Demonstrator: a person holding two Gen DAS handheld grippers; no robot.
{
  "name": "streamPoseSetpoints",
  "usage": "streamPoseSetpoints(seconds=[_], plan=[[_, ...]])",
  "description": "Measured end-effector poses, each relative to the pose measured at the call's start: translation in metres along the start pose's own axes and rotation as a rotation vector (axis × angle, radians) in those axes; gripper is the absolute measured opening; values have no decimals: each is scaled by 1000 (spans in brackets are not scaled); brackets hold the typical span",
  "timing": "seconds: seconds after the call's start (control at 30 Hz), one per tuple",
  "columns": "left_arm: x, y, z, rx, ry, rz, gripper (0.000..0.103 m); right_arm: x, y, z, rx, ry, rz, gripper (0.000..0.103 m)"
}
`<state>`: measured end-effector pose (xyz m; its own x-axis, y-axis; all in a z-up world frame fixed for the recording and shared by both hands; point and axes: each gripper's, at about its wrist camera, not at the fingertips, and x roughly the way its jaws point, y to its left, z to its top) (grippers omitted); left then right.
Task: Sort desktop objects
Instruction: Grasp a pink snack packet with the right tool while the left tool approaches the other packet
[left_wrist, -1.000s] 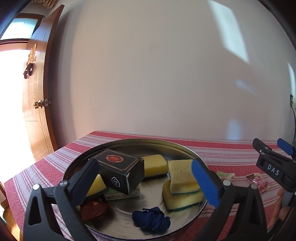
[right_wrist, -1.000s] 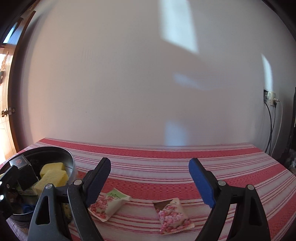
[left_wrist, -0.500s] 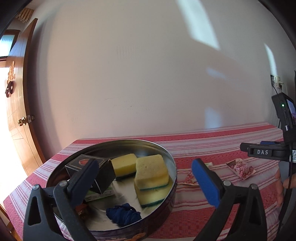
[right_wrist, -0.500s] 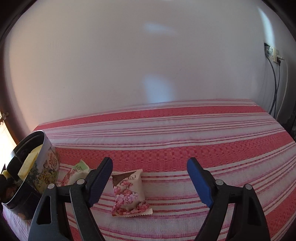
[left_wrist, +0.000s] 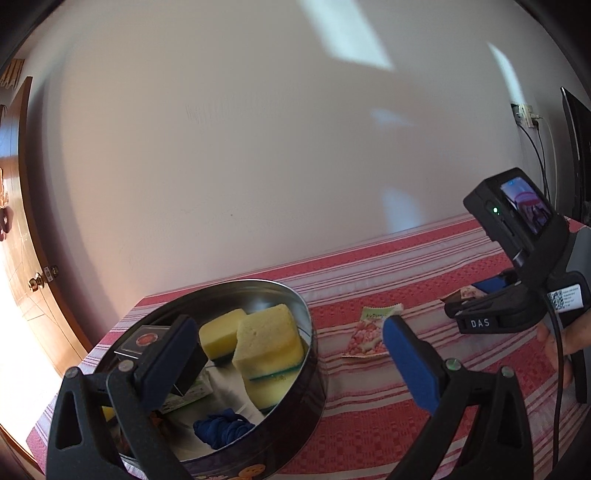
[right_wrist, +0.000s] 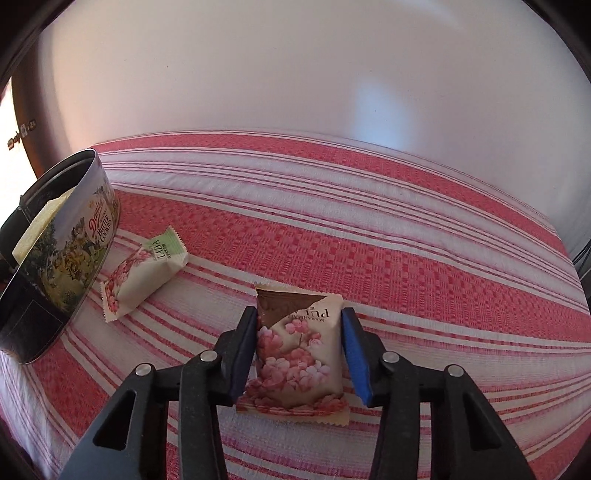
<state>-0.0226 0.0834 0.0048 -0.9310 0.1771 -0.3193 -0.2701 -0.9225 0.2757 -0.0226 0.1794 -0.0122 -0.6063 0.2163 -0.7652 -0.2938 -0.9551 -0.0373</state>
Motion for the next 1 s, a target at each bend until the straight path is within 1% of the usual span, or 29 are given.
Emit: streamPoseSetpoints(seconds=[0.1,0.2,0.23,0.3,0.33,0.37,0.43,0.53,0.63,0.7,0.73,0.77,0.8,0.83,0.9,0.93,1.0], plan=[[0,-9,2,25,-1,-26,102,-3,-5,-2,17,-8,25,41],[5,-25,9,40,13,-100,102,-11,-24,-5,87,-50,45,41],[6,-34,12,62,12,-120,102,-16,-32,-6,111,-74,34,41],[11,-59,19,151,21,-138,102,-28,-50,-7,166,-128,-3,41],[16,-72,21,200,40,-152,100,-34,-60,-8,198,-154,-17,41],[23,-83,23,239,65,-169,94,-40,-71,-10,234,-174,-23,41],[38,-99,28,275,121,-198,90,-47,-92,-13,312,-195,-24,41],[67,-109,36,247,236,-230,90,-48,-121,-22,407,-186,-23,42],[92,-110,43,233,322,-230,89,-52,-131,-27,455,-169,4,42],[107,-104,45,184,407,-264,82,-46,-132,-25,454,-170,16,42],[115,-102,46,146,458,-297,73,-51,-131,-26,444,-174,19,42],[122,-97,45,105,512,-335,67,-53,-128,-25,433,-177,20,42],[128,-94,43,80,560,-352,68,-55,-125,-25,423,-180,21,42],[132,-92,41,74,588,-350,68,-56,-124,-25,417,-183,23,42],[132,-94,38,112,591,-329,68,-59,-120,-25,417,-185,31,42],[130,-90,37,114,582,-333,68,-59,-121,-27,421,-185,34,42],[127,-84,36,95,588,-347,68,-60,-124,-27,429,-184,36,42]])
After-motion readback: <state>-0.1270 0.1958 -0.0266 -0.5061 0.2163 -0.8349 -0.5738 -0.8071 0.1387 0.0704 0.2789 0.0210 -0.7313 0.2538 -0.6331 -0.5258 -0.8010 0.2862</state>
